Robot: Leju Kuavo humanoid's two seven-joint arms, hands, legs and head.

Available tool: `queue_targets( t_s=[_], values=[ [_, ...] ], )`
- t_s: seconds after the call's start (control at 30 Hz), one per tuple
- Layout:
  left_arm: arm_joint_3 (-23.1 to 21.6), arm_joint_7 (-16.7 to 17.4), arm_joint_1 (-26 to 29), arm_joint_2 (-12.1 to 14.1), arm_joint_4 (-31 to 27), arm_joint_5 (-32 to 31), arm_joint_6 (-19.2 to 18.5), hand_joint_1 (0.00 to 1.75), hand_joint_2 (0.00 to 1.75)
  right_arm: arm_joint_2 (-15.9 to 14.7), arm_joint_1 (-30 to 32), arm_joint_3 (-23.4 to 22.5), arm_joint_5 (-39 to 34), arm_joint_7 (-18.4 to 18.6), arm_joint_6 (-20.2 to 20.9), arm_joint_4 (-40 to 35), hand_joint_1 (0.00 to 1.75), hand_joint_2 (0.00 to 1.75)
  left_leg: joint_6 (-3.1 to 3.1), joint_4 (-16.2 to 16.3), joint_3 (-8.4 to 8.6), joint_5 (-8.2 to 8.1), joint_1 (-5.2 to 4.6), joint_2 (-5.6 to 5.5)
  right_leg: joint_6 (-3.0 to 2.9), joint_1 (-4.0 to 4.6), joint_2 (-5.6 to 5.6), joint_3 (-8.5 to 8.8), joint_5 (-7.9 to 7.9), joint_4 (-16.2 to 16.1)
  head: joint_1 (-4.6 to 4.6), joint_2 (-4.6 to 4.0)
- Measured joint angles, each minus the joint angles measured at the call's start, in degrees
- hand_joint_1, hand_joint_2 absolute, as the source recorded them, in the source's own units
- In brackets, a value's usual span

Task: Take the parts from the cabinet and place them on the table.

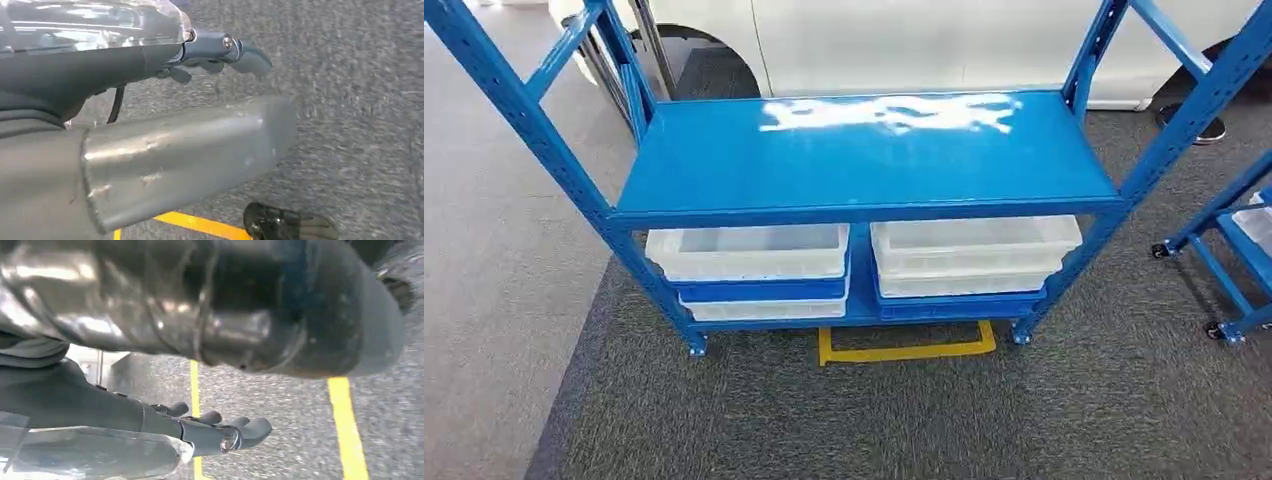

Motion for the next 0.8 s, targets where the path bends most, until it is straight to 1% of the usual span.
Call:
queue_targets(
  t_s=[0.03,0.07,0.1,0.13,0.17,0.2,0.23,0.27,0.3,0.33,0.37,0.4,0.43,0.47,0.5,0.53,0.57,0.6,0.63,0.67,0.7,0.73,0.77,0.8],
  values=[
    [0.0,0.1,0.1,0.0,0.0,0.0,0.0,0.0,0.0,0.0,-0.1,0.0,0.0,0.0,0.0,0.0,0.0,0.0,0.52,-0.3,0.26,1.46,-0.07,-0.01,0.49,0.03,-0.01,0.4,-0.29,-0.4,-0.04,0.0],
    [0.0,0.1,0.2,0.0,0.0,-0.1,0.0,0.0,0.0,0.0,0.0,0.0,0.0,0.1,0.0,0.0,0.0,0.0,0.95,-0.6,0.42,1.32,-0.02,-0.03,0.91,0.17,0.01,1.05,0.33,0.2,0.0,0.0],
    [0.0,0.2,0.3,0.0,0.0,-0.2,0.0,0.0,0.0,0.0,0.0,0.0,0.0,0.1,0.0,0.0,0.0,0.0,1.35,-1.1,1.7,1.39,0.32,-0.36,1.16,0.19,-0.04,1.33,0.4,0.6,-0.04,0.0],
    [0.0,0.2,0.3,-0.1,0.0,-0.4,0.0,0.0,0.0,0.0,0.0,0.0,0.1,0.2,0.0,0.0,0.0,0.0,1.69,-1.8,2.69,1.29,0.41,-0.26,1.29,-0.08,-0.03,1.04,0.13,2.2,0.05,0.0],
    [0.0,0.2,0.2,-0.1,0.0,-0.4,0.0,0.0,0.0,0.0,0.0,0.0,0.1,0.2,0.0,0.0,0.0,0.0,2.06,-2.0,3.25,1.08,0.41,-0.29,1.4,0.0,0.04,-0.57,-0.47,4.9,0.07,0.0],
    [0.0,0.2,0.0,-0.1,0.0,-0.4,0.0,0.0,0.0,0.0,-0.1,0.0,0.1,0.2,0.0,0.0,0.0,0.0,2.41,-2.1,3.43,0.77,0.35,-0.34,1.57,0.04,0.06,-3.27,-2.11,8.8,0.07,0.0],
    [0.0,0.2,0.0,0.0,0.0,-0.4,0.0,0.0,0.0,0.0,-0.1,0.0,0.1,0.2,0.0,0.0,0.0,0.0,2.6,-2.1,3.7,0.34,0.19,-0.36,1.65,0.02,0.06,-6.45,-4.52,13.0,0.05,0.0],
    [0.0,0.2,0.0,0.0,0.0,-0.5,0.0,0.0,0.0,0.0,-0.1,0.0,0.1,0.2,0.0,0.0,0.0,0.0,2.67,-2.0,4.0,-0.02,0.05,-0.4,1.63,0.04,0.05,-8.63,-5.95,15.5,0.05,0.0],
    [0.0,0.2,0.0,0.0,0.0,-0.5,0.0,0.0,0.0,0.0,-0.1,0.0,0.2,0.2,0.0,0.0,0.0,0.0,2.66,-2.0,4.57,-0.51,-0.09,-0.55,1.6,0.07,0.05,-10.19,-6.07,16.5,0.05,0.0],
    [0.0,0.2,0.1,0.0,0.0,-0.5,0.0,0.0,0.0,0.0,-0.1,0.0,0.2,0.2,0.0,0.0,0.0,0.0,2.62,-2.0,5.28,-1.05,-0.18,-0.66,1.49,0.11,0.05,-10.6,-4.93,15.4,0.07,0.0],
    [0.0,0.3,0.2,-0.1,0.0,-0.5,0.0,0.0,0.0,0.0,0.1,0.0,0.2,0.3,0.0,0.0,0.0,0.0,2.56,-2.0,6.13,-1.63,-0.31,-0.79,1.22,0.2,0.06,-10.16,-2.7,12.6,0.05,0.0],
    [0.0,0.3,0.3,-0.1,0.0,-0.6,0.0,0.0,0.0,0.0,0.2,0.0,0.2,0.4,0.0,0.0,0.0,0.0,2.49,-2.1,7.12,-2.24,-0.46,-0.89,0.69,0.46,0.08,-9.02,0.55,8.3,0.07,0.0],
    [0.0,0.3,0.3,-0.1,0.0,-0.6,0.0,0.0,0.0,0.0,0.3,0.0,0.2,0.4,0.0,0.0,0.0,0.0,2.42,-2.1,7.77,-2.87,-0.51,-0.84,-0.11,0.82,0.08,-8.1,4.64,3.8,0.07,0.0],
    [0.0,0.3,0.3,-0.4,0.1,-0.6,0.0,0.0,0.0,-0.3,0.5,0.0,0.2,0.5,0.0,0.0,0.0,0.0,2.19,-1.8,8.24,-3.43,-0.65,-0.92,-1.0,1.3,0.24,-8.62,6.27,2.9,-0.03,0.0],
    [0.0,0.3,0.2,-0.4,0.0,-0.7,0.1,0.0,0.0,-0.4,0.4,0.0,0.6,0.6,0.4,0.0,0.0,0.0,1.78,-1.8,7.76,-3.7,-0.5,-1.43,-0.9,1.39,0.85,-8.53,5.05,1.9,-0.06,0.0],
    [-0.1,0.5,-0.1,-0.4,0.0,-0.9,0.2,0.0,0.0,-0.3,0.3,0.0,1.0,0.8,0.8,0.0,0.0,0.0,1.4,-2.0,7.59,-4.03,-0.37,-1.25,-0.98,1.26,0.62,-8.36,6.21,2.3,-0.19,0.0],
    [-0.1,0.6,-0.1,-0.4,0.0,-0.9,0.2,0.0,0.0,-0.4,0.3,0.0,1.2,1.1,1.1,0.0,0.0,0.0,1.18,-1.5,8.16,-3.76,-0.49,-1.37,-1.22,1.46,0.39,-8.09,5.85,2.0,-0.06,0.0],
    [-0.2,0.6,-0.1,-0.4,0.0,-1.0,0.2,0.0,0.0,-0.3,0.3,0.0,1.4,1.3,1.2,0.0,0.0,0.0,0.86,-1.5,8.55,-3.53,-0.63,-1.52,-1.64,1.17,0.15,-7.27,5.77,1.5,-0.11,0.0],
    [-0.2,0.7,0.0,-0.2,0.0,-1.0,0.2,0.0,0.0,-0.2,0.4,0.0,1.6,1.4,1.3,0.0,0.0,0.0,0.71,-0.4,8.17,-3.86,-0.41,-1.25,-1.72,0.85,-0.25,-6.31,5.79,0.4,-0.08,0.0],
    [-0.3,0.7,-0.1,-0.2,0.0,-1.0,0.5,0.0,0.0,-0.2,0.3,0.0,1.7,1.5,1.3,0.0,0.0,0.0,0.31,2.4,6.81,-4.13,-0.46,-0.9,-1.97,0.66,-0.53,-5.5,5.66,-0.2,-0.15,0.0],
    [-0.4,0.8,-0.2,-0.3,0.0,-1.1,0.5,0.0,0.0,-0.2,0.2,0.0,1.9,1.5,1.4,0.0,0.0,0.0,-0.21,6.0,4.64,-5.43,-0.24,-0.83,-2.09,0.56,-0.82,-5.04,5.56,-0.5,-0.17,0.0],
    [-0.4,0.9,-0.2,-0.3,0.0,-1.2,0.5,0.0,0.0,-0.1,0.1,0.0,1.9,1.6,1.6,0.0,0.0,0.0,-0.59,9.8,2.16,-7.46,0.07,-0.76,-2.23,0.54,-1.13,-4.7,5.29,-0.7,-0.15,0.0],
    [-0.4,0.9,-0.2,-0.2,0.0,-1.2,0.6,0.0,0.0,0.0,0.0,0.0,1.9,1.6,1.6,0.0,0.0,0.0,-0.96,13.2,-0.34,-9.31,0.32,-0.68,-2.22,0.49,-1.45,-4.44,4.94,-0.7,-0.15,0.0],
    [-0.4,1.0,-0.2,-0.2,0.0,-1.2,0.7,0.0,0.0,0.0,0.0,0.0,1.9,1.6,1.7,0.0,0.0,0.0,-1.17,15.0,-2.04,-9.75,0.51,-0.62,-2.11,0.44,-1.71,-4.15,4.6,-0.7,-0.19,0.0]
  ],
)
